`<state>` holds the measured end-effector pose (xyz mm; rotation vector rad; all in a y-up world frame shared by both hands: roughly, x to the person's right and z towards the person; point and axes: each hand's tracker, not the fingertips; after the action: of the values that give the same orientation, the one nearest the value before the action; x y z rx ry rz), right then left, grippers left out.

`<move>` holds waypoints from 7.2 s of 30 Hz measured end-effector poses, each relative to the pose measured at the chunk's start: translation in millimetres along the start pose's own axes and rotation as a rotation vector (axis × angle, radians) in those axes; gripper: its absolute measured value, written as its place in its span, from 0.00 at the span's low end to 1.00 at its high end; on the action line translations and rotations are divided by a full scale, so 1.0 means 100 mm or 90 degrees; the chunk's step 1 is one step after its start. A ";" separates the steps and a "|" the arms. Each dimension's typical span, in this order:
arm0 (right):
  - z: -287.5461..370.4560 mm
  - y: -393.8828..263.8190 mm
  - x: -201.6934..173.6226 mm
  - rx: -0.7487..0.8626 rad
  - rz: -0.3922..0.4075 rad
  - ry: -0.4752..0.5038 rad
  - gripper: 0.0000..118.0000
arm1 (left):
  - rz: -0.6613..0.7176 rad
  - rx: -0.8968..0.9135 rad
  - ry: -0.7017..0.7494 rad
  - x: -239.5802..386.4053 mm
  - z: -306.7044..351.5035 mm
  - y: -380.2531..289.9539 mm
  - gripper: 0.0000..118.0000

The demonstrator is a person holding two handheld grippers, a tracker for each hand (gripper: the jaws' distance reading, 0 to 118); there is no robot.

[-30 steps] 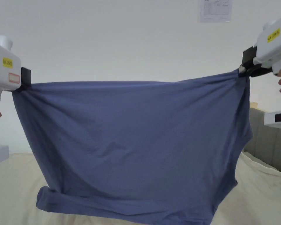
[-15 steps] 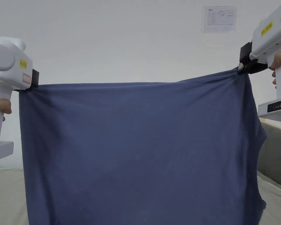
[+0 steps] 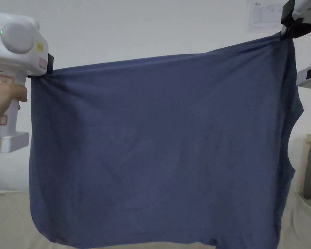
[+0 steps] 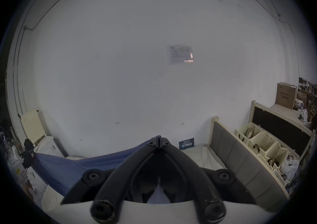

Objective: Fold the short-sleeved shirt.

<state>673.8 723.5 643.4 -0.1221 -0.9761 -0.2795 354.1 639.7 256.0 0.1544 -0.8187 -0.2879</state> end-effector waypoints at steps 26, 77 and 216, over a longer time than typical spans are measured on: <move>-0.21 -4.52 1.10 -0.386 -0.062 0.017 0.00 | 0.144 -0.413 -0.093 1.04 1.06 -3.83 0.03; 3.69 -6.62 1.38 -0.378 0.089 0.081 0.73 | 0.145 -0.473 -0.178 1.16 5.35 -4.94 0.97; 2.43 -6.83 1.34 -0.424 0.069 0.033 0.00 | 0.268 -0.525 -0.096 0.97 3.89 -5.17 0.54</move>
<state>353.8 100.3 874.2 -0.7685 -0.7910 -0.4978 30.4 108.7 459.2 -0.8108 -0.8021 -0.2196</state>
